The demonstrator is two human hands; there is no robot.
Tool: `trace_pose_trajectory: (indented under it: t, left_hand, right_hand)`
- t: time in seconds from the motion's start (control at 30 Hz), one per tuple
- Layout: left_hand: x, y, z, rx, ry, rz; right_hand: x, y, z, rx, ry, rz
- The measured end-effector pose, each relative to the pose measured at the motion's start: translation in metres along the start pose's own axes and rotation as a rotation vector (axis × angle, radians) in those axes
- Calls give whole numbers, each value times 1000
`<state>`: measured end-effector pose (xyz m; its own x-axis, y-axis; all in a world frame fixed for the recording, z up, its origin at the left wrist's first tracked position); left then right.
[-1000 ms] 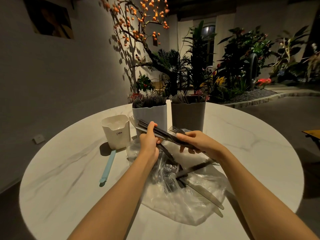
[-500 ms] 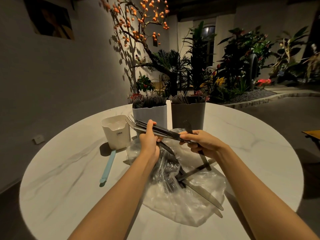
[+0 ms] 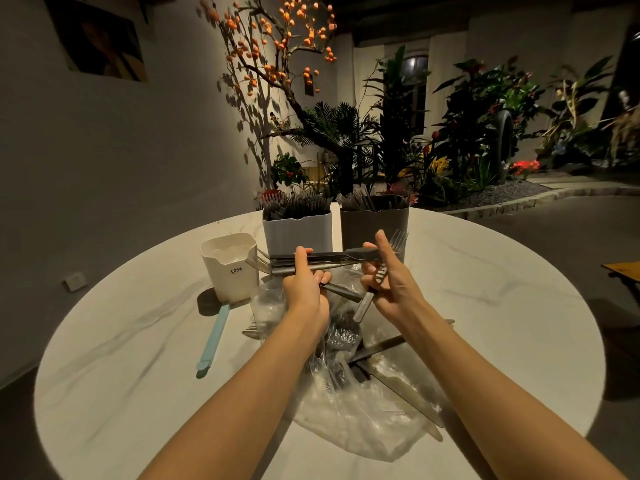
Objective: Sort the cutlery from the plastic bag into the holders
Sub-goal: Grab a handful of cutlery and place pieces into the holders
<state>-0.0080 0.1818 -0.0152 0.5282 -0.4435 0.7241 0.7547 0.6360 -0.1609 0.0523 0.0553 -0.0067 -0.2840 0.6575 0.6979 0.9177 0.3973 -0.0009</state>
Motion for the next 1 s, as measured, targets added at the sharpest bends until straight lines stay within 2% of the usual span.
trace_pose_trajectory:
  t: [0.2, 0.3, 0.4, 0.63, 0.77, 0.87, 1.0]
  left_hand:
    - [7, -3, -11, -46, 52, -79]
    - [13, -8, -20, -89, 114, -142]
    - [24, -15, -26, -168, 111, -264]
    - [23, -11, -28, -302, 9, -406]
    - [16, -4, -28, -378, 92, -452]
    - [18, -9, -37, -445, 259, -532]
    - [22, -27, -46, -596, 367, -692]
  right_hand:
    - [-3, -1, 1, -39, -153, 3]
    - [-11, 2, 0, 3, -45, 67]
    - [-16, 6, -9, -38, 44, 120]
    - [-42, 11, -32, -177, 18, 276]
    - [-36, 12, -32, -130, 72, 167]
    - [-23, 10, -23, -21, -78, 22]
    - [-12, 9, -6, 79, -274, -150]
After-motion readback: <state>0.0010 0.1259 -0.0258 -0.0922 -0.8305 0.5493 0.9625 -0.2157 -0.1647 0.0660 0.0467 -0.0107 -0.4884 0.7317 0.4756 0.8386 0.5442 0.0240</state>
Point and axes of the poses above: each hand's wrist, its own y-axis towards the middle knuckle, its own x-axis out of the palm, z = x × y, the point moved 8 cm from there along y, towards the middle knuckle, and after that the axes turned 3 degrees about -x, right-handed, at the moved point
